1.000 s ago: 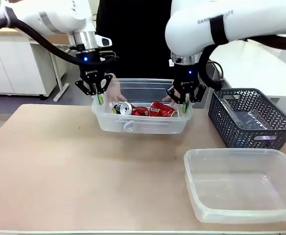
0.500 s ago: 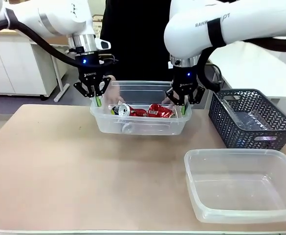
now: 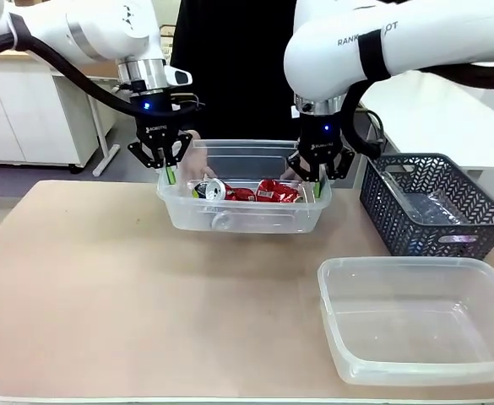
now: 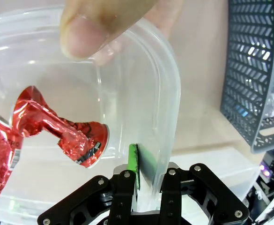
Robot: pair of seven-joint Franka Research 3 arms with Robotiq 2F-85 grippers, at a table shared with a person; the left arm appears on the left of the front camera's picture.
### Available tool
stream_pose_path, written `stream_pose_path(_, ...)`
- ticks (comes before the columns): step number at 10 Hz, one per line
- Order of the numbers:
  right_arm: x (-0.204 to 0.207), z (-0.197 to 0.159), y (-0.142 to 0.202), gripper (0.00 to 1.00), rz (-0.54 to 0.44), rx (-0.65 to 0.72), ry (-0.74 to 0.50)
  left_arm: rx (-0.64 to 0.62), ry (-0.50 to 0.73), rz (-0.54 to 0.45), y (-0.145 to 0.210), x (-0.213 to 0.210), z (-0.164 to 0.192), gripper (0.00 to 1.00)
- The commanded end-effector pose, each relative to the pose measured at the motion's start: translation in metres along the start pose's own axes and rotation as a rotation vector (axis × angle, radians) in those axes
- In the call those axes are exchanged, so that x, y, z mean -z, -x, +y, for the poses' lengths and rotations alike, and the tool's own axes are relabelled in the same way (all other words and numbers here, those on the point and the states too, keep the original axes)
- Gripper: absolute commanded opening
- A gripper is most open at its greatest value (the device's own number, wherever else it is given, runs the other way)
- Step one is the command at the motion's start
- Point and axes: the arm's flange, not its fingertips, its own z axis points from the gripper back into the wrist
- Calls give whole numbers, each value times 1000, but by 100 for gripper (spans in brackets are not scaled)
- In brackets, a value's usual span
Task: Sort the waste into each basket.
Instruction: Release the Organizing box you were holding.
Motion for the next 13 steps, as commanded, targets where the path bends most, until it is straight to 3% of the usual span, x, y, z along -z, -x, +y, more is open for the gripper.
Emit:
stream_pose_path(1, 0, 2, 2, 5, 3, -8, 4, -2, 25, -14, 0, -6, -4, 4)
stream_pose_path(3, 0, 2, 2, 5, 3, -8, 4, -2, 25, -14, 0, -6, -4, 4)
stream_pose_path(4, 0, 0, 0, 49, 0, 0, 0, 0, 0, 0, 0, 0, 0, 41)
stream_pose_path(5, -6, -8, 8, 60, -65, 31, -12, 1, -31, -32, -1, -6, -5, 63)
stream_pose_path(6, -8, -12, 11, 100, -91, 37, -27, 17, -22, -57, 1, -12, -7, 99)
stream_pose_path(8, -15, -18, 16, 100, -152, 62, -54, 6, 12, -142, 14, -20, -1, 100)
stream_pose_path(9, -24, -23, 21, 85, -193, 81, -86, 4, 32, -200, 25, -25, 6, 100)
stream_pose_path(11, -52, -36, 35, 100, -248, 135, -181, 13, 59, -328, 53, -37, 21, 100)
stream_pose_path(13, -62, -46, 45, 100, -244, 184, -246, 41, 105, -403, 71, -45, 33, 100)
